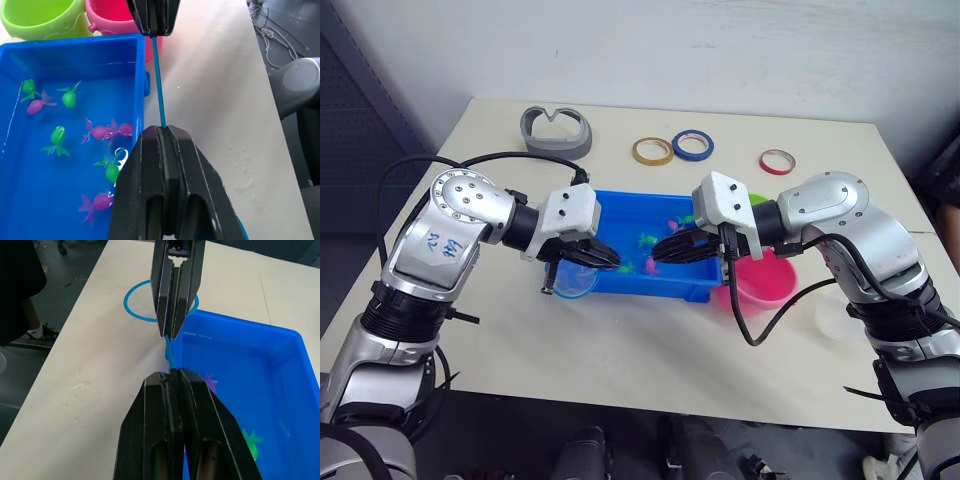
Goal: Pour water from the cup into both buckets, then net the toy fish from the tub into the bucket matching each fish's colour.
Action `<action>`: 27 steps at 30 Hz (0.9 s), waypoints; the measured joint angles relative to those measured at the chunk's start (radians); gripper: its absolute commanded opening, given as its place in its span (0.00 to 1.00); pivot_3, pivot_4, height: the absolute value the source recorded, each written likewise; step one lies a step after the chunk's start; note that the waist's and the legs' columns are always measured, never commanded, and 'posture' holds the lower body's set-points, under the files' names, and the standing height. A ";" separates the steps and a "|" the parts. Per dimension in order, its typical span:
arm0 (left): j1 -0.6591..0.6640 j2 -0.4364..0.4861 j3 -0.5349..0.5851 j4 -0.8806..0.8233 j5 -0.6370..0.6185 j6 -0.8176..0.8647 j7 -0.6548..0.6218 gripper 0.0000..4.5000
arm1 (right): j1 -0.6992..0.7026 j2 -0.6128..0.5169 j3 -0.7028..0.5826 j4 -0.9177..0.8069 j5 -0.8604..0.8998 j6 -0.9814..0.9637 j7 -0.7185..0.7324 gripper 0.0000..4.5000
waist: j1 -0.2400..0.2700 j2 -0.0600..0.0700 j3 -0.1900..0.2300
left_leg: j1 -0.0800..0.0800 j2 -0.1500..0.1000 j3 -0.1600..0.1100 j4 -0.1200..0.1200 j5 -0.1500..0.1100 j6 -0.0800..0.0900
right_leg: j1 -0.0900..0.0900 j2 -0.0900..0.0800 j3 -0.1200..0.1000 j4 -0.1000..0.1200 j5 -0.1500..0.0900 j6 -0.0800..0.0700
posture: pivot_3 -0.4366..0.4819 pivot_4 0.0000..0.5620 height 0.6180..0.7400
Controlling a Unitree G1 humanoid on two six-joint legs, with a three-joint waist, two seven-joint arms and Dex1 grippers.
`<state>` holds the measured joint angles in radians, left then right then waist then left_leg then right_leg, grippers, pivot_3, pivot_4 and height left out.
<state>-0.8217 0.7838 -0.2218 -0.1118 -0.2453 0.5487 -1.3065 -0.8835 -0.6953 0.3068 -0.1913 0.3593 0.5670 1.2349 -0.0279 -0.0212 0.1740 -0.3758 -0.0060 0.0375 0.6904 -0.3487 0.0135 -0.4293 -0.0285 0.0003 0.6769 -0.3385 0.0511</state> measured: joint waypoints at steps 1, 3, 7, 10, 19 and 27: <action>0.000 -0.005 0.009 0.001 -0.013 0.014 0.005 0.31 | 0.005 0.000 -0.002 -0.004 0.001 0.002 -0.003 0.00 | 0.000 0.000 0.000 | 0.000 0.000 0.000 0.000 0.000 0.000 | 0.000 0.000 0.000 0.000 0.000 0.000 | 0.48 0.27 1.00; 0.000 -0.022 0.053 0.003 -0.052 0.055 0.031 0.49 | 0.027 -0.003 -0.018 -0.025 0.008 0.019 -0.015 0.00 | 0.001 0.000 0.000 | 0.000 0.000 0.000 0.000 0.000 0.000 | 0.000 0.000 0.000 0.000 0.000 0.000 | 0.48 0.27 1.00; 0.009 -0.016 0.218 0.003 -0.201 0.253 0.092 0.90 | 0.082 -0.070 -0.088 -0.066 0.017 0.048 -0.046 0.00 | 0.000 0.000 0.000 | -0.001 0.000 -0.001 0.001 0.000 0.000 | 0.000 0.000 0.000 0.000 0.000 0.000 | 0.48 0.27 1.00; 0.094 0.005 0.375 -0.029 -0.297 0.327 0.139 0.99 | 0.133 -0.137 -0.167 -0.075 0.003 0.044 -0.083 0.00 | -0.002 0.000 0.000 | -0.001 0.000 -0.001 0.000 0.000 0.000 | 0.000 0.000 0.000 0.000 0.000 0.000 | 0.48 0.27 1.00; 0.447 0.069 0.417 -0.152 -0.245 0.182 0.207 0.99 | 0.270 -0.248 -0.211 0.091 -0.230 -0.422 -0.115 0.00 | 0.001 0.000 0.000 | 0.001 0.000 0.000 0.001 0.000 0.000 | 0.001 0.000 0.000 -0.003 0.000 0.000 | 0.48 0.27 1.00; 0.429 0.048 0.430 -0.167 -0.251 0.149 0.316 0.99 | 0.303 -0.200 -0.285 0.092 -0.056 0.003 -0.165 0.00 | 0.000 0.000 0.000 | 0.001 0.000 0.000 0.000 0.000 0.000 | 0.001 0.000 0.000 0.001 0.000 0.000 | 0.48 0.27 1.00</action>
<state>-0.3932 0.8317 0.2084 -0.2792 -0.4958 0.6975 -0.9908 -0.5801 -0.8957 0.0217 -0.0995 0.3034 0.5697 1.0695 -0.0276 -0.0208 0.1742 -0.3751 -0.0058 0.0375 0.6909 -0.3491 0.0135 -0.4282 -0.0286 0.0006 0.6781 -0.3385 0.0511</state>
